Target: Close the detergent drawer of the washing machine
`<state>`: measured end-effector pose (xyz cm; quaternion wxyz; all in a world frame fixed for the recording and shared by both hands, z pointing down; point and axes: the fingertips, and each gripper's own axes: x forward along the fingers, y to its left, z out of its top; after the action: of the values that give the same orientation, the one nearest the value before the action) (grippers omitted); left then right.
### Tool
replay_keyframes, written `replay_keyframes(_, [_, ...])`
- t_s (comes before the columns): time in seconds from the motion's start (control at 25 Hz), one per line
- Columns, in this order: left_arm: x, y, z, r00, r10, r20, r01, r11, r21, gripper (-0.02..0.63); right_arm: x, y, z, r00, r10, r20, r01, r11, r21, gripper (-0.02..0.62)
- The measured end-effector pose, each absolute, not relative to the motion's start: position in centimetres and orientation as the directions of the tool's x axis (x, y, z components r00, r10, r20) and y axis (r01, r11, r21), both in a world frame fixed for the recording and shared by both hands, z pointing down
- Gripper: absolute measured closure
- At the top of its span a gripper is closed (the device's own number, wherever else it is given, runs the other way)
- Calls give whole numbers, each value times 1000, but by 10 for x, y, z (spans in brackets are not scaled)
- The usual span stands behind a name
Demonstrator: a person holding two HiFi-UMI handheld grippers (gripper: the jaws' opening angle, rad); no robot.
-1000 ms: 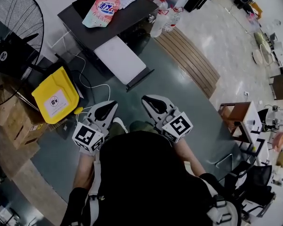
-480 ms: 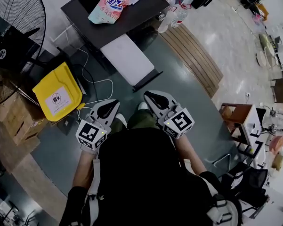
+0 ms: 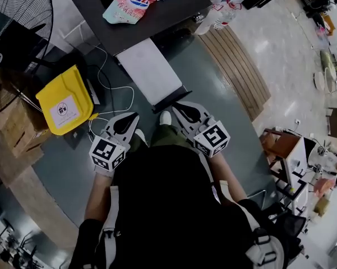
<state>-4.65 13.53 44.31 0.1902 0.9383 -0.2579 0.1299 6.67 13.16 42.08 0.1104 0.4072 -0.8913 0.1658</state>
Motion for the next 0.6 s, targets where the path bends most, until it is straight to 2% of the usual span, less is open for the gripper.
replay_keyframes(0.6, [8,100,517,718,-452,529,-658,-688,306,594,154,88,516,-713,-504,488,-666,705,-245,561])
